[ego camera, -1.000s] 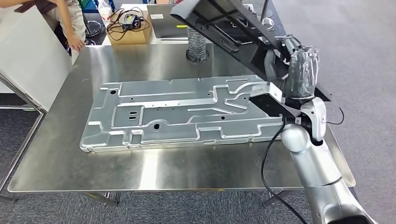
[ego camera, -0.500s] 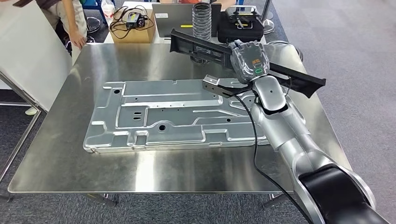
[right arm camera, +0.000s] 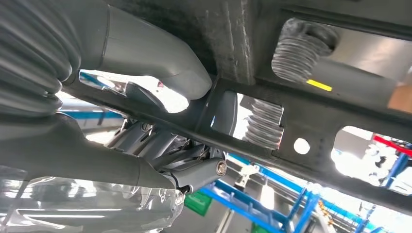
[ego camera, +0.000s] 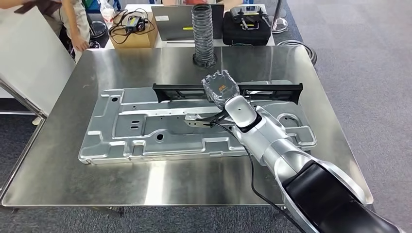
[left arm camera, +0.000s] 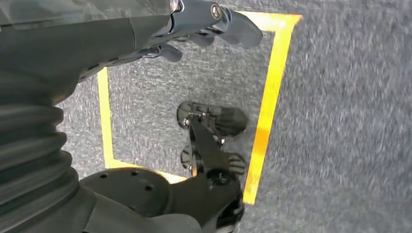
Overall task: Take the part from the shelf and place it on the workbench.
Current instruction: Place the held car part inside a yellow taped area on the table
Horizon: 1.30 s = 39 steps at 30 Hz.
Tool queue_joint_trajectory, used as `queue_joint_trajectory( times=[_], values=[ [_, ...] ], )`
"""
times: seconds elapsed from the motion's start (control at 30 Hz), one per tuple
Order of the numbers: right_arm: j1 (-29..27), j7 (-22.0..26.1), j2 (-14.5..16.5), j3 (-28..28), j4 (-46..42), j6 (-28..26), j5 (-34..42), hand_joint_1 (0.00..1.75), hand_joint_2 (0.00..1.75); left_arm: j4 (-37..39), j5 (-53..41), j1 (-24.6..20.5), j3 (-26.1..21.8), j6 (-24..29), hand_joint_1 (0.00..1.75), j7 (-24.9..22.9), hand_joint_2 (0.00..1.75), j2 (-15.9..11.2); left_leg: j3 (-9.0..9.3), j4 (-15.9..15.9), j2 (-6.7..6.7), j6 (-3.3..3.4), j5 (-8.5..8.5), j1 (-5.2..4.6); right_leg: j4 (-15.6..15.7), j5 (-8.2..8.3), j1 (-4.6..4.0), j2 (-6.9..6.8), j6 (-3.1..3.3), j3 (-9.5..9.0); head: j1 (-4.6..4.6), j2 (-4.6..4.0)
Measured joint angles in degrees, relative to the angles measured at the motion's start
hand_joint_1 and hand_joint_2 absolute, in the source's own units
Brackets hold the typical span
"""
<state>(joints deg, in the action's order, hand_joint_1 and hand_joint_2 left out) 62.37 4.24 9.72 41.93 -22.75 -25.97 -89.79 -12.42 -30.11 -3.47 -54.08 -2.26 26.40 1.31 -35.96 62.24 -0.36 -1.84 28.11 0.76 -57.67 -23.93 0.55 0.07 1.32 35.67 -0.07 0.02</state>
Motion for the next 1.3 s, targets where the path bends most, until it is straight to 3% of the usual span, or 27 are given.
queue_joint_trajectory(
  times=[0.1, 0.23, 0.37, 0.47, 0.5, 0.57, 0.63, 0.67, 0.7, 0.77, 0.83, 0.87, 1.0, 1.07, 1.13, 1.17, 1.2, 1.23, 1.3],
  values=[
    [0.0, -0.1, 0.4, 1.0, 0.8, -0.1, 0.0, 1.75, 1.75, 0.0, 0.0, 0.0, 0.0, 0.0, 0.00, 0.0, 1.75, -0.1, -4.41, 9.5, 0.04, -0.34, 4.28, 0.03, 0.0, -0.15, -0.16, 0.05, 0.36, -0.21, -0.04, -0.01],
    [-0.1, 0.0, 0.5, 1.2, 1.1, -0.1, 0.0, 1.75, 1.75, 0.0, 0.0, 0.0, 0.0, 0.0, 0.00, 0.0, 1.75, -0.2, -5.50, 11.3, 0.04, -0.39, 4.31, 0.03, 0.0, -0.25, -0.21, 0.09, 0.40, -0.34, -0.04, -0.01],
    [-1.2, 1.5, 1.7, 1.7, 2.6, -2.5, 1.2, 1.75, 1.75, 0.0, -0.7, -0.2, 0.0, 0.3, 0.00, 1.1, 1.75, -0.3, 1.00, -4.0, -0.03, 0.55, -3.69, -0.21, -0.5, -1.09, -0.55, 0.43, -0.55, -0.98, -0.02, -0.01],
    [-2.3, 2.0, 2.2, 1.7, 3.1, -3.9, 1.9, 1.75, 1.75, 0.0, -1.0, -0.3, 0.0, 0.3, 0.00, 1.5, 1.75, -0.4, 1.22, -4.5, -0.02, 1.46, -3.79, -0.10, -0.7, -1.42, -0.61, 0.43, -1.39, -0.90, 0.01, -0.01],
    [-2.5, 2.2, 2.3, 1.7, 3.2, -4.1, 2.1, 1.75, 1.75, 0.0, -1.0, -0.3, 0.0, 0.3, 0.00, 1.6, 1.75, -0.4, 1.31, -4.6, 0.03, 1.79, -3.91, 0.03, -1.8, -2.26, -0.59, 0.40, -1.68, -0.39, 0.09, -0.01],
    [-2.8, 2.4, 2.4, 1.7, 3.4, -4.3, 2.2, 1.75, 1.75, 0.0, -1.1, -0.4, 0.0, 0.3, 0.00, 1.7, 1.75, -0.4, 1.40, -4.8, 0.11, 2.25, -4.01, 0.17, -7.7, -5.49, -0.42, 0.32, -2.16, 2.29, 0.20, -0.01],
    [-3.2, 2.7, 2.4, 1.7, 3.6, -4.5, 2.4, 0.87, 0.87, 0.0, -1.1, -0.5, 0.0, 0.3, 0.00, 1.8, 1.75, -0.4, 1.40, -4.8, 0.15, 2.41, -3.96, 0.16, -15.4, -8.46, -0.24, 0.28, -2.43, 6.01, 0.26, -0.02],
    [-3.4, 2.8, 2.4, 1.7, 3.7, -4.7, 2.6, 0.44, 0.44, 0.0, -1.2, -0.4, 0.0, 0.4, 0.00, 1.9, 1.75, -0.4, 1.43, -4.8, 0.14, 2.42, -3.95, 0.16, -17.2, -8.62, -0.18, 0.27, -2.48, 7.00, 0.27, -0.01],
    [-3.5, 3.1, 2.4, 1.6, 3.8, -4.9, 2.9, 0.00, 0.00, 0.0, -1.3, -0.4, 0.0, 0.5, 0.00, 1.9, 1.75, -0.4, 1.45, -4.7, 0.12, 2.40, -3.93, 0.16, -16.7, -7.66, -0.13, 0.25, -2.44, 6.86, 0.28, -0.01],
    [-3.6, 3.8, 2.4, 1.4, 3.9, -5.5, 4.0, 0.00, 0.00, 0.0, -1.8, -0.5, 0.1, 0.8, 0.00, 2.0, 0.87, -0.4, 1.49, -4.6, 0.04, 2.27, -3.84, 0.16, -9.6, -3.72, -0.13, 0.22, -2.06, 3.53, 0.28, -0.01],
    [-3.6, 4.9, 2.5, 0.7, 3.9, -6.3, 5.7, 0.00, 0.00, 0.0, -2.4, -0.6, 0.2, 1.0, 0.00, 2.1, 0.00, -0.3, 1.39, -4.4, -0.02, 1.86, -3.68, -0.03, -2.5, -1.24, -0.38, 0.17, -1.55, 0.19, 0.25, -0.02],
    [-3.7, 5.6, 2.5, 0.3, 3.9, -6.6, 6.6, 0.00, 0.00, 0.0, -2.6, -0.6, 0.3, 1.2, 0.00, 2.0, 0.00, -0.3, 1.34, -4.3, -0.04, 1.58, -3.64, -0.10, -1.0, -0.91, -0.51, 0.16, -1.31, -0.53, 0.23, -0.02],
    [-3.8, 9.5, 2.9, -2.1, 3.3, -6.8, 11.3, 0.00, 0.00, 0.0, -2.8, -0.9, 0.4, 2.2, 0.00, 1.5, 0.00, -0.3, 1.06, -3.6, -0.01, 0.26, -2.85, 0.01, -0.1, -0.56, -0.49, 0.22, -0.18, -0.80, 0.18, -0.01],
    [-3.7, 11.4, 3.6, -3.7, 2.7, -6.3, 14.1, 0.00, 0.00, 0.0, -2.8, -1.0, 0.4, 2.3, 0.00, 1.4, 0.00, -0.3, -1.14, 1.6, 0.03, -0.24, 0.26, 0.16, 0.3, -0.38, -0.29, 0.20, 0.33, -0.98, 0.05, -0.02],
    [-3.9, 14.4, 4.2, -5.5, 1.9, -4.2, 18.6, 0.00, 0.00, 0.0, -2.6, -0.9, 0.3, 2.4, 0.00, 1.4, 0.00, -0.3, -4.66, 9.4, 0.03, -0.63, 3.70, 0.23, 0.2, -0.42, -0.36, 0.21, 0.54, -1.00, -0.05, -0.02],
    [-4.1, 16.5, 4.4, -6.6, 1.3, -2.4, 21.9, 0.00, 0.00, 0.0, -2.5, -0.9, 0.2, 2.4, 0.00, 1.4, 0.00, -0.3, -5.80, 11.7, 0.04, -0.74, 4.25, 0.25, 0.2, -0.46, -0.39, 0.21, 0.57, -1.01, -0.07, -0.02],
    [-4.4, 18.9, 4.8, -8.0, 0.5, -0.3, 26.0, 0.00, 0.00, 0.0, -2.4, -0.8, 0.1, 2.4, 0.00, 1.4, 0.00, -0.3, -5.91, 11.8, 0.05, -0.79, 3.62, 0.27, 0.1, -0.51, -0.39, 0.22, 0.57, -1.03, -0.09, -0.01],
    [-4.6, 21.3, 5.2, -9.5, -0.7, 2.1, 30.6, 0.00, 0.00, 0.0, -2.3, -0.8, 0.0, 2.4, 0.00, 1.4, 0.00, -0.3, -4.90, 9.6, 0.05, -0.76, 1.96, 0.29, 0.0, -0.59, -0.39, 0.25, 0.52, -1.07, -0.10, -0.01],
    [-4.9, 24.7, 5.9, -12.7, -3.8, 7.3, 39.6, 0.00, 0.00, 0.0, -2.2, -0.8, -0.3, 2.3, 0.00, 1.5, 0.00, -0.3, -1.01, 1.5, 0.07, -0.51, -1.91, 0.26, -0.3, -0.89, -0.47, 0.35, 0.24, -1.11, -0.10, -0.01]
  ],
)
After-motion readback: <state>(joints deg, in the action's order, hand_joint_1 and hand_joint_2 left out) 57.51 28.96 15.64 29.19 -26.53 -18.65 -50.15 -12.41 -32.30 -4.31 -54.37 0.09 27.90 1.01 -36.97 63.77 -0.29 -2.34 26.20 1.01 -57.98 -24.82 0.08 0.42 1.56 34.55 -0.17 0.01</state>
